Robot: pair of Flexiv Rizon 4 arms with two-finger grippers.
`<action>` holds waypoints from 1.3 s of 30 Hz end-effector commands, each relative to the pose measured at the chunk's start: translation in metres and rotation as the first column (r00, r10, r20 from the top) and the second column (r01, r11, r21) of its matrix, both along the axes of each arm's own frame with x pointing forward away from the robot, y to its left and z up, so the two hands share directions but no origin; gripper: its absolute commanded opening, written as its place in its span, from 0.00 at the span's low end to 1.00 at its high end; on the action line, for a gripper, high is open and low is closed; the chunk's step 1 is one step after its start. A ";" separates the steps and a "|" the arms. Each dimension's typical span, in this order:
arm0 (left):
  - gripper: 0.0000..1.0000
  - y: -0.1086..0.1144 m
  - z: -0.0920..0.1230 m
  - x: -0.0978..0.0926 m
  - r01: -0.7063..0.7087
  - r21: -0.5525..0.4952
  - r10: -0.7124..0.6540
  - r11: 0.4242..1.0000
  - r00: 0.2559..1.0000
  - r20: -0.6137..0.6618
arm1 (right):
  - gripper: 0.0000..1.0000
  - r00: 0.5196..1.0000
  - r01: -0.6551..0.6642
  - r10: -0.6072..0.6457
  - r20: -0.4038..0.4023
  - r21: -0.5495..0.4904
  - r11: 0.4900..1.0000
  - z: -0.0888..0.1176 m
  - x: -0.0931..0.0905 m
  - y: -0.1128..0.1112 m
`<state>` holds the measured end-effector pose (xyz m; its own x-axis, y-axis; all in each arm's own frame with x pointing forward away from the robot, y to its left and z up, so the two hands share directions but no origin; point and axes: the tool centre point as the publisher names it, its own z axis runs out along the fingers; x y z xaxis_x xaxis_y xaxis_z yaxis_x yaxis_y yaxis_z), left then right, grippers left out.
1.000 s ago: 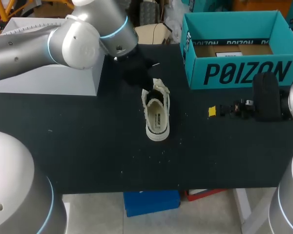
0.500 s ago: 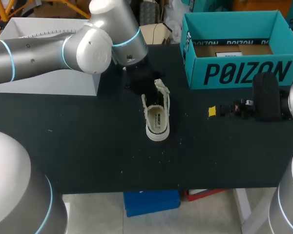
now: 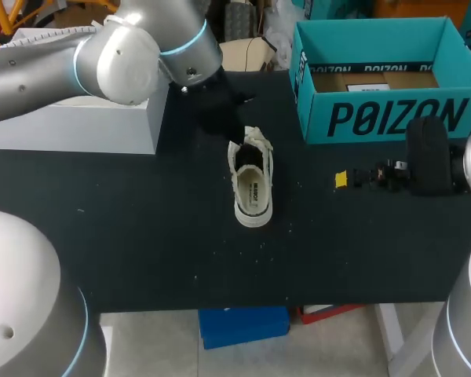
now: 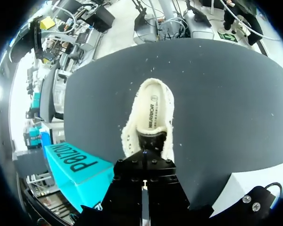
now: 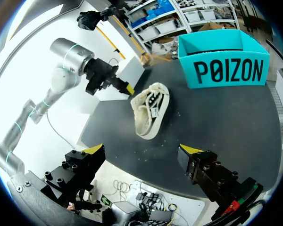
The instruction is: Take the shoe out of the shoebox, open the shoe tongue, remove and reinsert the insole, then place the shoe into the shoebox
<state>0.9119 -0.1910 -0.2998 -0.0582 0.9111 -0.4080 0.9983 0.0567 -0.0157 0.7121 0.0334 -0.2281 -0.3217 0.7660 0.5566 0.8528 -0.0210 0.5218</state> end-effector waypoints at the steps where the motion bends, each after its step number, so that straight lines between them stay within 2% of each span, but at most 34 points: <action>1: 0.13 0.021 0.016 -0.011 -0.022 -0.039 0.021 0.999 1.000 -0.016 | 1.00 1.000 0.001 -0.001 -0.001 -0.002 1.000 0.000 0.000 0.001; 2: 0.20 0.023 0.017 -0.013 -0.032 -0.044 0.030 0.999 0.999 -0.031 | 1.00 1.000 0.001 -0.001 -0.001 -0.002 1.000 0.000 0.000 0.001; 3: 0.39 0.024 0.017 -0.014 -0.049 -0.039 0.047 0.998 0.997 -0.055 | 1.00 1.000 0.001 -0.001 -0.001 -0.002 1.000 0.000 0.000 0.001; 4: 0.87 0.027 0.017 -0.016 -0.072 -0.027 0.069 0.997 0.994 -0.087 | 1.00 1.000 0.001 -0.001 -0.001 -0.002 1.000 0.000 0.000 0.001; 5: 1.00 0.029 0.017 -0.019 -0.095 -0.026 0.091 0.995 0.989 -0.115 | 1.00 1.000 0.001 -0.001 -0.001 -0.002 1.000 0.000 0.000 0.001; 8: 1.00 0.040 0.020 -0.023 -0.162 0.013 0.162 0.987 0.977 -0.137 | 1.00 1.000 0.001 -0.001 -0.001 -0.002 1.000 0.000 0.000 0.001; 14: 1.00 0.067 0.024 -0.037 -0.283 0.011 0.281 0.959 0.943 -0.177 | 1.00 1.000 0.001 -0.001 -0.001 -0.002 1.000 0.000 0.000 0.001; 39: 1.00 0.067 0.024 -0.037 -0.283 0.011 0.281 0.959 0.943 -0.177 | 1.00 1.000 0.001 -0.001 -0.001 -0.002 1.000 0.000 0.000 0.001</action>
